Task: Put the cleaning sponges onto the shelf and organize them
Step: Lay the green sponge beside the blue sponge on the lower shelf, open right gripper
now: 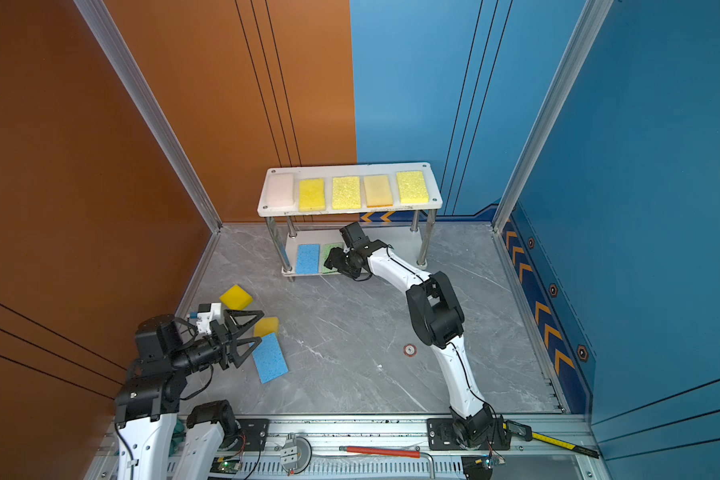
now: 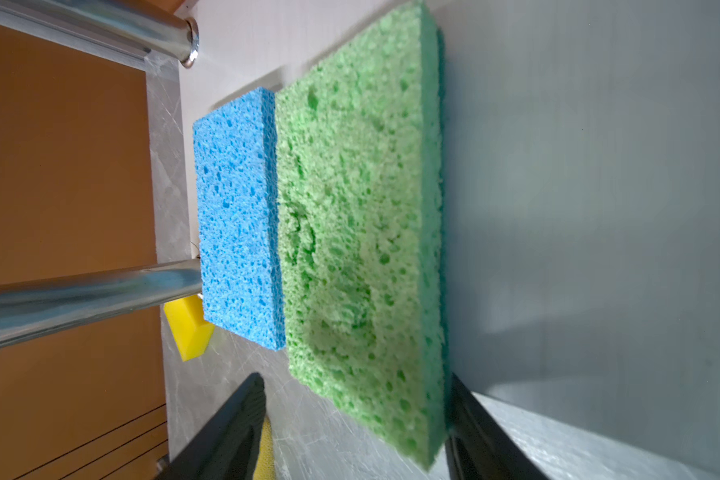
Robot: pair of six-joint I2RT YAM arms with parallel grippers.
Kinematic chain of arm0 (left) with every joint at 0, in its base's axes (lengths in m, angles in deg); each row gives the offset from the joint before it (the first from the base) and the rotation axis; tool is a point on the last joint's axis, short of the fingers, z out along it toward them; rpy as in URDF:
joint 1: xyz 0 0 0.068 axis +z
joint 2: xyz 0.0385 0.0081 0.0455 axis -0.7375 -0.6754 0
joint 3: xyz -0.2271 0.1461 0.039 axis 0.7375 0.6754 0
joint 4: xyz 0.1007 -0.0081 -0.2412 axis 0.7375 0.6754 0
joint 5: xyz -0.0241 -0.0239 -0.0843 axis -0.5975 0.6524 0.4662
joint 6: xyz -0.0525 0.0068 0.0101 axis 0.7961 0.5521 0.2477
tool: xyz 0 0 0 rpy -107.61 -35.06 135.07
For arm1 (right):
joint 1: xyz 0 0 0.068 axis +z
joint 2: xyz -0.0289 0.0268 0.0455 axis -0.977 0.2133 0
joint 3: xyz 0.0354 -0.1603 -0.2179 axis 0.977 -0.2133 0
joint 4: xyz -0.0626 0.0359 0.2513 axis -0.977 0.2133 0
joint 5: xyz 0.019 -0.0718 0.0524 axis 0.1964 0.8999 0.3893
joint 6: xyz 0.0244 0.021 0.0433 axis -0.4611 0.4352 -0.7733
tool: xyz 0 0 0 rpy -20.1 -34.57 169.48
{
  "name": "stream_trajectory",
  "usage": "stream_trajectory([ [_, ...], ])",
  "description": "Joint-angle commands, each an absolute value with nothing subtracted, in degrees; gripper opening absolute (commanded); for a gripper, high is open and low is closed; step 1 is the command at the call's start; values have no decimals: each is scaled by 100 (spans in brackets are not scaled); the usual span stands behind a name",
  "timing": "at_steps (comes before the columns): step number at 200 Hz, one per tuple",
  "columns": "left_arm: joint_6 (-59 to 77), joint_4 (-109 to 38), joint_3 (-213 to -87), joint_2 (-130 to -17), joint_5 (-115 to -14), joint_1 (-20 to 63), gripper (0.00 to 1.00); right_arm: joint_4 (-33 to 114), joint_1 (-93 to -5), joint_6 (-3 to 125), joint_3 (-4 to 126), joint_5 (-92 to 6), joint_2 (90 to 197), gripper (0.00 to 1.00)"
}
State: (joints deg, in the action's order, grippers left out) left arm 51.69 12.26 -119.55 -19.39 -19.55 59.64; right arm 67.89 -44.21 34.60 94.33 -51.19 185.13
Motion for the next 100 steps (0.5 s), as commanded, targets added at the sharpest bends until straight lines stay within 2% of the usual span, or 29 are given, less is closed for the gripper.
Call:
stream_trajectory([
  [1,4959,1287,-11901,-1997,-1768,6033,98,7722,-4345,4086,9727,-4569,18764,68],
  [100,4938,1288,-11894,-1979,-1705,6090,98,7817,-4213,4400,9841,-4225,18478,70],
])
